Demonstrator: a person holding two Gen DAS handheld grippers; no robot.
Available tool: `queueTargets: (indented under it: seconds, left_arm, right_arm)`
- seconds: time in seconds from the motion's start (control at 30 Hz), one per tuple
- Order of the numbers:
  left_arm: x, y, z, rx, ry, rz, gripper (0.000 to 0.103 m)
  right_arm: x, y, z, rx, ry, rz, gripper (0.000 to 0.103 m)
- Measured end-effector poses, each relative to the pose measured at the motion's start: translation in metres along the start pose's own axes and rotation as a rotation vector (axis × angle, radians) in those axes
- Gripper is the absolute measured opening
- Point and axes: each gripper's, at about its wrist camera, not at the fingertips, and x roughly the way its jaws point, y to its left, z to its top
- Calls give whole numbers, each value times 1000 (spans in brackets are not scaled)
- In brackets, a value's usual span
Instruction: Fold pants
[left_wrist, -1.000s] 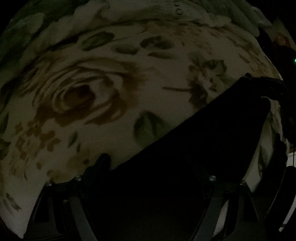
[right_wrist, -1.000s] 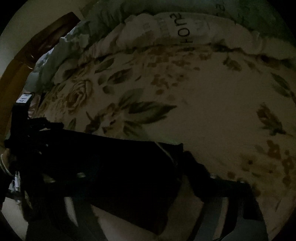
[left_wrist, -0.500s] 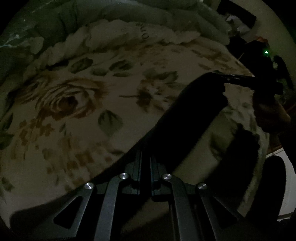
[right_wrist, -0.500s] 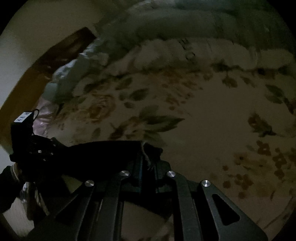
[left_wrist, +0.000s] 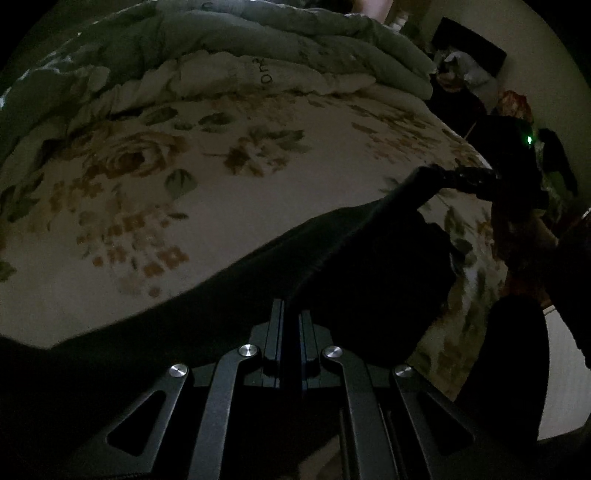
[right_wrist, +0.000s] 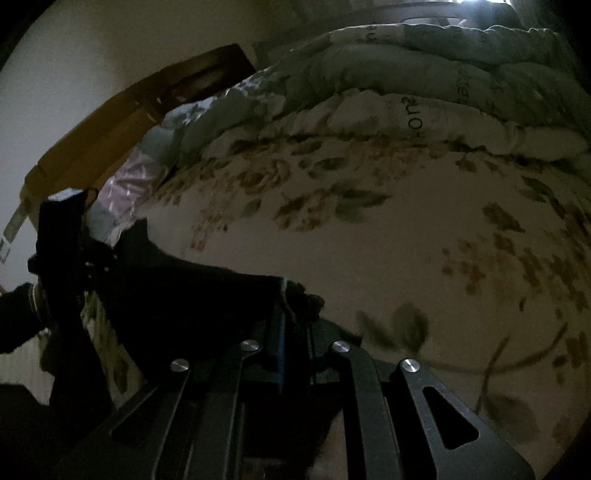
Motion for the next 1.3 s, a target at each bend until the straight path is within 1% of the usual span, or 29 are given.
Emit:
queueTargets:
  seconds: [0.17, 0.3, 0.4, 0.5, 0.63, 0.73, 0.83, 0.9, 0.97, 1.03, 1.13, 1.2, 1.27, 1.3]
  left_arm:
    - [-6, -15, -20, 9, -2, -6, 5]
    - [-9, -26, -32, 8, -6, -28, 4]
    - [-3, -33, -42, 0, 10, -37, 4]
    - [3, -36, -48, 1, 25, -37, 4]
    - [18, -35, -58, -22, 60, -37, 4]
    - [23, -35, -63, -35, 69, -29, 5]
    - [24, -34, -66, -46, 66, -30, 5]
    - [25, -33, -67, -51, 73, -35, 6]
    - [30, -29, -67, -70, 93, -45, 6]
    - [30, -27, -67, -87, 96, -53, 7]
    - [27, -27, -70, -92, 105, -65, 14]
    - [24, -26, -74, -102, 109, -76, 22]
    - [20, -25, -79, -119, 111, -88, 28]
    - [17, -24, -81, -125, 106, -89, 29]
  right_arm:
    - [-11, 10, -23, -34, 24, -25, 10]
    - [-19, 12, -34, -44, 30, -46, 9]
    - [-22, 13, -41, -58, 49, -71, 9]
    - [-23, 14, -49, -71, 77, -94, 9]
    - [-19, 17, -61, -88, 115, -126, 9]
    - [-15, 20, -68, -104, 146, -140, 9]
    - [-16, 26, -68, -130, 155, -152, 9]
    - [-14, 27, -69, -138, 178, -162, 9]
    - [-9, 26, -73, -136, 229, -181, 9]
    - [-7, 27, -75, -132, 259, -180, 10]
    - [-12, 33, -75, -126, 271, -193, 10]
    - [-18, 37, -75, -115, 278, -196, 11]
    - [-26, 42, -73, -103, 266, -199, 12]
    - [-28, 46, -71, -96, 255, -194, 16]
